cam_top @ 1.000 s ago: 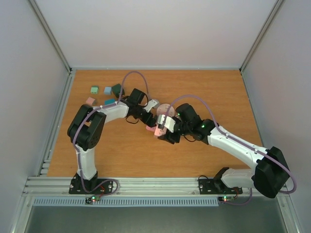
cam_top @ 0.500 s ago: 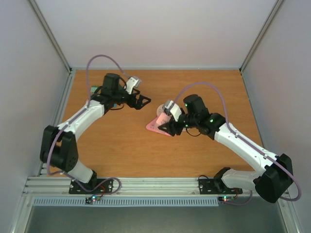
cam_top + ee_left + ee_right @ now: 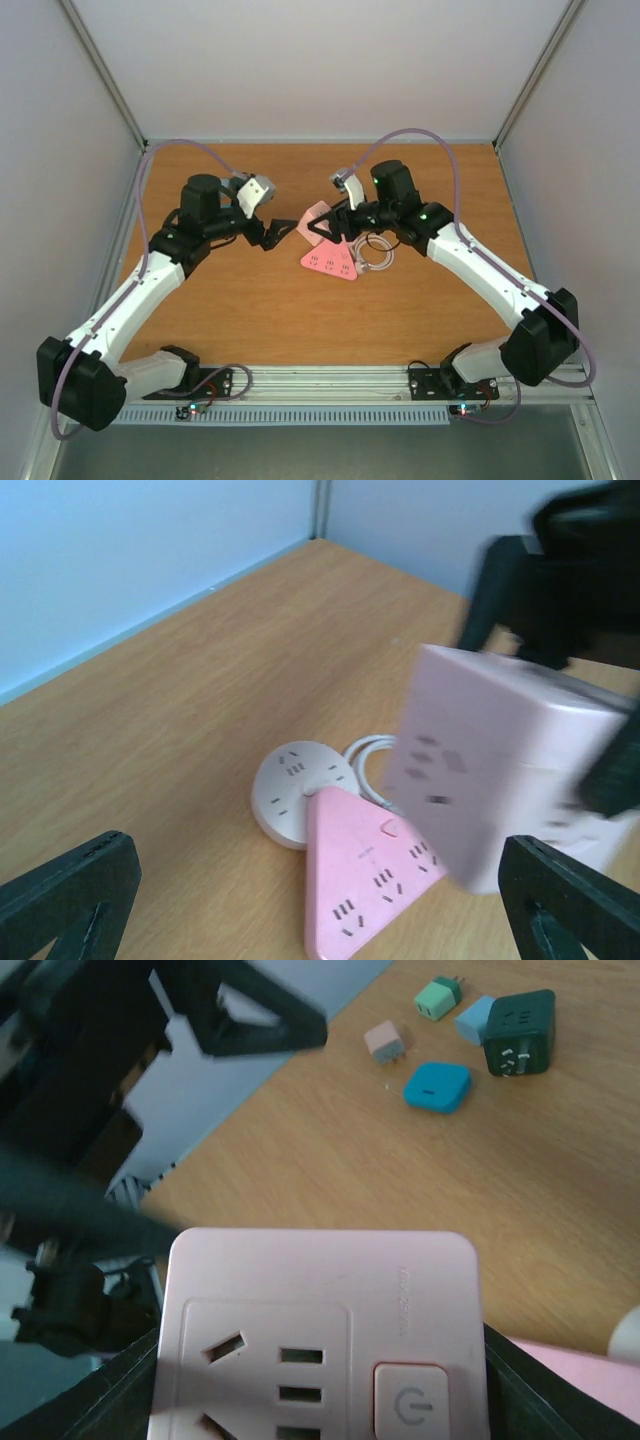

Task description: Pull the plug off the socket

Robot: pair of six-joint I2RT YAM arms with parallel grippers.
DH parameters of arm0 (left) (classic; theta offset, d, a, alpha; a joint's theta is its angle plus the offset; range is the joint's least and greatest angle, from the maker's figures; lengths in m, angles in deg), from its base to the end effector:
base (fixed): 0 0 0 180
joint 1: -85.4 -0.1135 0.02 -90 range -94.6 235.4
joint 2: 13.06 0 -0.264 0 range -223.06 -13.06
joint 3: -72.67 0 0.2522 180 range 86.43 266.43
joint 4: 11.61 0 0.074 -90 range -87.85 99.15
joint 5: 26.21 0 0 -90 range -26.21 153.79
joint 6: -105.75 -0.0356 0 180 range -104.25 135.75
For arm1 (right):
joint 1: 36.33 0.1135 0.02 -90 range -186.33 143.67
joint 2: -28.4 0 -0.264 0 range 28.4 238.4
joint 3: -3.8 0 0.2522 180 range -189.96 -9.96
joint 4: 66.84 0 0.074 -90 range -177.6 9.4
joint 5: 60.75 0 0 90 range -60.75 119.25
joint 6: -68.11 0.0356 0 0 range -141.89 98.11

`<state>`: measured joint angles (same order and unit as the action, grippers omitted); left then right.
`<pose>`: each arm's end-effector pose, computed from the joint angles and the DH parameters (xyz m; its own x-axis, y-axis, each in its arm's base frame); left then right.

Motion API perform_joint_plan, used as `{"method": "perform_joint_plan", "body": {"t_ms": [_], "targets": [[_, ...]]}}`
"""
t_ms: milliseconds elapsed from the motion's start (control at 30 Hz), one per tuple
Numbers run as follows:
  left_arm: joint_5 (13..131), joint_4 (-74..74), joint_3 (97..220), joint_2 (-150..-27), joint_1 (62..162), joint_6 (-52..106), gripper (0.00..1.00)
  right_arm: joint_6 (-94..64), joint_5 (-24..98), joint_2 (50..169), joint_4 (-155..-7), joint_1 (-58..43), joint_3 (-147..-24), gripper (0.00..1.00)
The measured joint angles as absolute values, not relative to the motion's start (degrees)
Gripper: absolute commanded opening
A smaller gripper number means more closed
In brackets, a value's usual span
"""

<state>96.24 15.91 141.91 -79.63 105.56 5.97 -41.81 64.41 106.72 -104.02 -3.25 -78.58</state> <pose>0.2388 -0.1080 0.3238 -0.2617 0.2488 -0.9325 0.8040 0.5907 -0.0681 0.2439 0.1834 0.3336 -0.1407 -0.4241 -0.8946 -0.9555 0.2949 0.0105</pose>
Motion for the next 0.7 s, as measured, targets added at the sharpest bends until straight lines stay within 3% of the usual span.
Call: {"method": "perform_joint_plan", "body": {"t_ms": [433,533,700], "targets": [[91.1,16.0,141.6,-78.9,115.1,1.3,0.99,-27.1,67.4,113.1,-98.6,-3.4,-81.9,0.08],[89.8,15.5,141.9,-80.3,115.9,1.3,0.93,-25.6,67.9,113.2,-98.1,-3.5,-81.9,0.08],[88.5,15.3,142.4,-82.8,116.7,0.7,0.73,-24.1,68.2,113.2,-97.5,-3.6,-81.9,0.08]]}}
